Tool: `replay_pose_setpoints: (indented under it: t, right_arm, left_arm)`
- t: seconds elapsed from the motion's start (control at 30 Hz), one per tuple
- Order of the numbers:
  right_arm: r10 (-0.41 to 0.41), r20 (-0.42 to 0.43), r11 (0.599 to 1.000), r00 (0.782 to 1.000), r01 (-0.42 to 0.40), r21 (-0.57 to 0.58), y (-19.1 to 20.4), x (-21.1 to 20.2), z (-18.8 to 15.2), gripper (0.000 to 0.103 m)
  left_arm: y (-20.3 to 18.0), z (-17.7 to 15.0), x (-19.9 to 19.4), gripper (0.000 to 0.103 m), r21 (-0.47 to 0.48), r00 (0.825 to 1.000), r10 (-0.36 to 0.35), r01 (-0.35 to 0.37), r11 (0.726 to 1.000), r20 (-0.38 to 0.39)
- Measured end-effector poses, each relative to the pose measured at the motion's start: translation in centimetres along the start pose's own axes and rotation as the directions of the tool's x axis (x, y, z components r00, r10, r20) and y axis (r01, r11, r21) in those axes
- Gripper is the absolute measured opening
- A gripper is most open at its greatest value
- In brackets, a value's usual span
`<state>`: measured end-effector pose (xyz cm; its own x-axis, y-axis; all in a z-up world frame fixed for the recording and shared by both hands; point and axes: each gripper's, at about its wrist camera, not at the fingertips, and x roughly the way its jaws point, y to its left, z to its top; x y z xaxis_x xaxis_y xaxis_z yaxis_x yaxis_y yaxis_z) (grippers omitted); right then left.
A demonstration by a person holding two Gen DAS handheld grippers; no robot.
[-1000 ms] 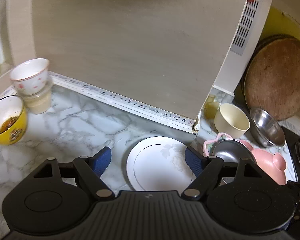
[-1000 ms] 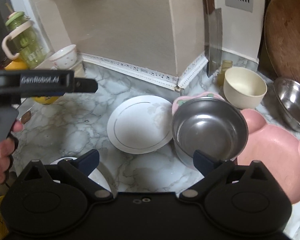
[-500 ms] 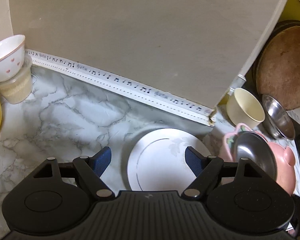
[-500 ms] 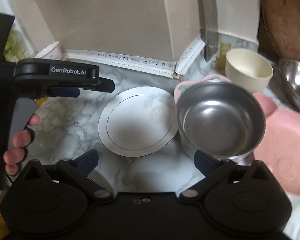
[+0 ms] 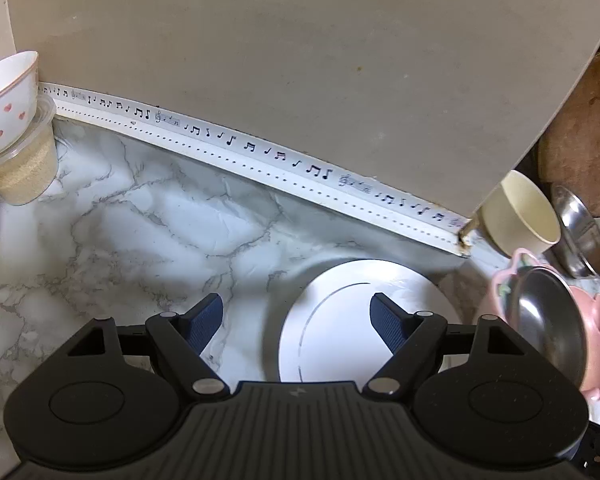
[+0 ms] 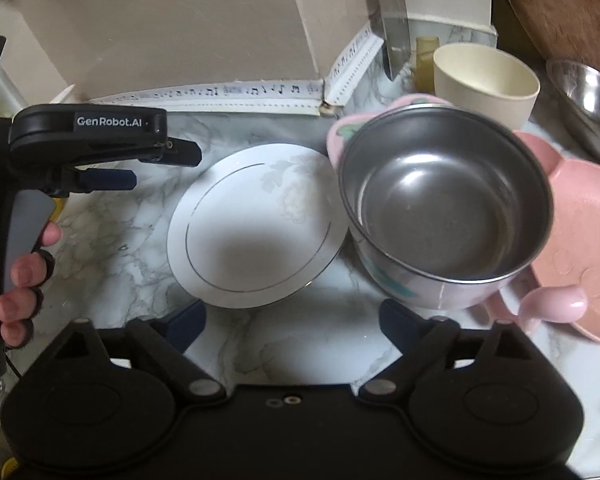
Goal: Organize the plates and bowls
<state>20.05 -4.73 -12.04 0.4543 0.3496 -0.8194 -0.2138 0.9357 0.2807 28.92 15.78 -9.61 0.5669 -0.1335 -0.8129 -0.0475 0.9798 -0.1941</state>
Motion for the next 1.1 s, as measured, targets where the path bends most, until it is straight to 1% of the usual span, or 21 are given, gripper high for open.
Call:
replay_pose_setpoints:
  t: [0.1, 0.2, 0.23, 0.27, 0.3, 0.33, 0.4, 0.43, 0.47, 0.57, 0.6, 0.7, 0.73, 0.77, 1.0, 1.07, 1.1]
  right_arm:
    - [0.017, -0.019, 0.998, 1.0, -0.016, 0.055, -0.5, 0.8, 0.2, 0.078]
    - [0.018, -0.016, 0.995, 1.0, -0.017, 0.096, -0.9, 1.3, 0.4, 0.076]
    - [0.019, -0.014, 0.994, 1.0, -0.017, 0.108, -1.0, 1.5, 0.4, 0.075]
    - [0.014, -0.012, 0.992, 1.0, -0.012, 0.123, -1.1, 1.6, 0.3, 0.071]
    - [0.016, -0.01, 0.991, 1.0, -0.015, 0.136, -1.2, 1.7, 0.3, 0.067]
    - [0.024, -0.01, 0.988, 1.0, -0.022, 0.151, -1.3, 1.8, 0.3, 0.065]
    - [0.028, -0.004, 0.984, 1.0, -0.027, 0.179, -1.6, 1.9, 0.3, 0.062]
    - [0.03, 0.001, 0.982, 1.0, -0.03, 0.186, -1.6, 2.0, 0.3, 0.06]
    - [0.036, 0.004, 0.98, 0.999, -0.036, 0.195, -1.7, 2.1, 0.4, 0.056]
    - [0.052, 0.008, 0.973, 0.999, -0.053, 0.225, -2.0, 2.1, 0.5, 0.049]
    - [0.057, 0.009, 0.97, 0.998, -0.057, 0.235, -2.1, 2.1, 0.5, 0.045]
    - [0.074, 0.013, 0.959, 0.997, -0.075, 0.274, -2.7, 2.0, 0.4, 0.039]
    - [0.077, 0.018, 0.954, 0.997, -0.079, 0.288, -2.9, 2.0, 0.5, 0.037]
    - [0.083, 0.02, 0.951, 0.996, -0.086, 0.297, -3.1, 2.1, 0.5, 0.033]
    - [0.121, 0.028, 0.93, 0.992, -0.123, 0.346, -3.9, 2.6, 0.3, 0.017]
    - [0.122, 0.033, 0.927, 0.992, -0.125, 0.354, -4.1, 2.6, 0.3, 0.015]
    - [0.123, 0.034, 0.926, 0.992, -0.127, 0.355, -4.1, 2.7, 0.2, 0.014]
  left_arm:
    - [0.0, 0.3, 0.8, 0.08, -0.002, 1.0, 0.001, -0.001, 1.0, -0.006]
    - [0.1, 0.5, 1.5, 0.08, -0.002, 1.0, -0.01, 0.01, 1.0, -0.01]
    - [0.1, 0.5, 1.7, 0.077, -0.007, 1.0, -0.016, 0.016, 1.0, -0.013]
    - [0.2, 0.6, 2.0, 0.07, -0.015, 0.999, -0.025, 0.025, 1.0, -0.021]
    - [0.4, 0.7, 2.2, 0.067, -0.024, 0.999, -0.033, 0.032, 0.999, -0.028]
    - [0.5, 0.7, 2.4, 0.062, -0.034, 0.999, -0.039, 0.038, 0.999, -0.035]
    - [0.7, 0.8, 2.8, 0.061, -0.048, 0.998, -0.045, 0.043, 0.998, -0.044]
    - [0.8, 0.8, 3.0, 0.057, -0.053, 0.997, -0.053, 0.05, 0.997, -0.05]
    - [0.9, 0.9, 3.2, 0.049, -0.058, 0.997, -0.059, 0.055, 0.997, -0.056]
    - [1.1, 1.0, 3.7, 0.035, -0.065, 0.995, -0.073, 0.069, 0.996, -0.073]
    - [1.2, 1.0, 3.8, 0.034, -0.067, 0.994, -0.082, 0.077, 0.995, -0.074]
    - [1.4, 1.2, 4.0, 0.033, -0.075, 0.993, -0.093, 0.088, 0.993, -0.078]
    - [1.4, 1.3, 4.1, 0.031, -0.077, 0.992, -0.094, 0.088, 0.993, -0.081]
    - [1.5, 1.3, 4.3, 0.03, -0.078, 0.992, -0.096, 0.09, 0.993, -0.085]
    - [1.9, 1.3, 4.6, 0.03, -0.096, 0.99, -0.115, 0.107, 0.99, -0.085]
    - [2.0, 1.3, 4.8, 0.023, -0.103, 0.988, -0.128, 0.119, 0.988, -0.087]
    - [2.0, 1.3, 4.9, 0.022, -0.104, 0.988, -0.13, 0.12, 0.987, -0.089]
